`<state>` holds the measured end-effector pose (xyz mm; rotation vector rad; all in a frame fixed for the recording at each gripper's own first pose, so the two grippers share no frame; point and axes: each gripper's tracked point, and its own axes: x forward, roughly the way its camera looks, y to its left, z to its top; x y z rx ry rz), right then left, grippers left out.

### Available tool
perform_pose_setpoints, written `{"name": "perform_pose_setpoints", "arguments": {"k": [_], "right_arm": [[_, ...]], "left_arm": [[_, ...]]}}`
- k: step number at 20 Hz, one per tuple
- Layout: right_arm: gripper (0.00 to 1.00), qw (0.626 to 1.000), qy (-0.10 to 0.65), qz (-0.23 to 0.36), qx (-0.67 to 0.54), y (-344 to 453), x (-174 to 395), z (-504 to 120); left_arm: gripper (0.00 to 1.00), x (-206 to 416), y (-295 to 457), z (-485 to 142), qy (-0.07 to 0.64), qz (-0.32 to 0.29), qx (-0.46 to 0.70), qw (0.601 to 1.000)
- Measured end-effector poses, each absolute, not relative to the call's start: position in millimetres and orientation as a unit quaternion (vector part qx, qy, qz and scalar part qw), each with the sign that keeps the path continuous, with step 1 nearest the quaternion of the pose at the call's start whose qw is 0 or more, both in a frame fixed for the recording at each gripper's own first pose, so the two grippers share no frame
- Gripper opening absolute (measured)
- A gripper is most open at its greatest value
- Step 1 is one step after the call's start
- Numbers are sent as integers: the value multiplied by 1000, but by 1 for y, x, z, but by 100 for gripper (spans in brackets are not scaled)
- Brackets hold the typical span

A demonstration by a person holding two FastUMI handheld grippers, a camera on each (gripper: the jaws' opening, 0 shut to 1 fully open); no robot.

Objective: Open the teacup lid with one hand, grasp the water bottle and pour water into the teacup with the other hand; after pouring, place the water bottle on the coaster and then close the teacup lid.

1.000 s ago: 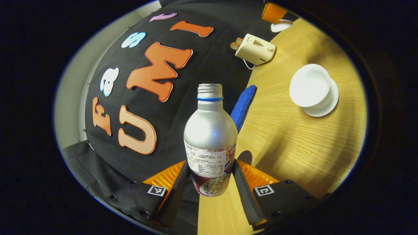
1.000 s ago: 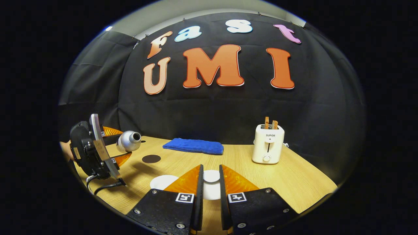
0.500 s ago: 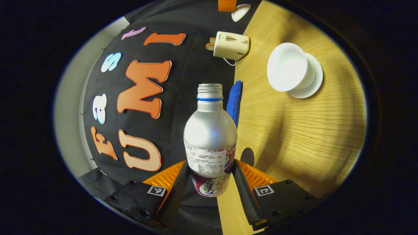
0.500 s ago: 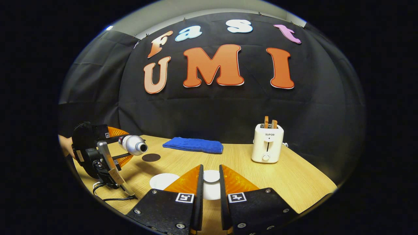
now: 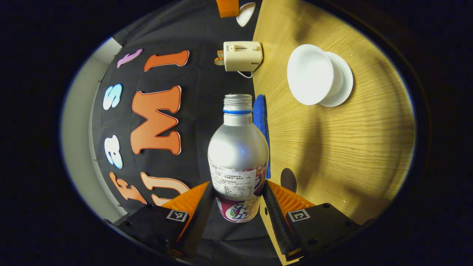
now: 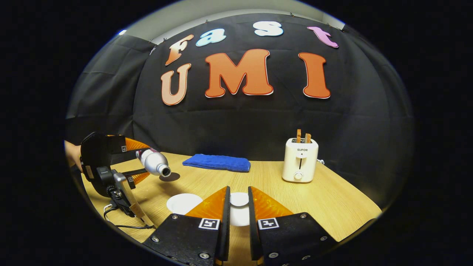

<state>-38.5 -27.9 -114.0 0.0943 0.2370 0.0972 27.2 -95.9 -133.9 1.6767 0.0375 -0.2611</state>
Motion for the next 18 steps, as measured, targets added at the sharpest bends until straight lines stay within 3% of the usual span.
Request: {"name": "perform_pose_setpoints", "arguments": {"k": [4, 7, 8, 9, 18], "right_arm": [[23, 991, 116, 49, 48, -29, -40, -114], [23, 991, 116, 50, 50, -30, -40, -113], [23, 991, 116, 52, 49, -29, -41, -114], [23, 991, 115, 50, 48, -30, -41, -113], [23, 991, 110, 54, 44, -31, -43, -110]], "left_arm": [[80, 26, -98, -133, 11, -122, 764, 633], [86, 26, -102, -130, 6, -123, 777, 618], [80, 26, -103, -128, 4, -123, 781, 613], [85, 26, -104, -127, 1, -122, 785, 608], [81, 26, -110, -114, -16, -120, 814, 568]]}}
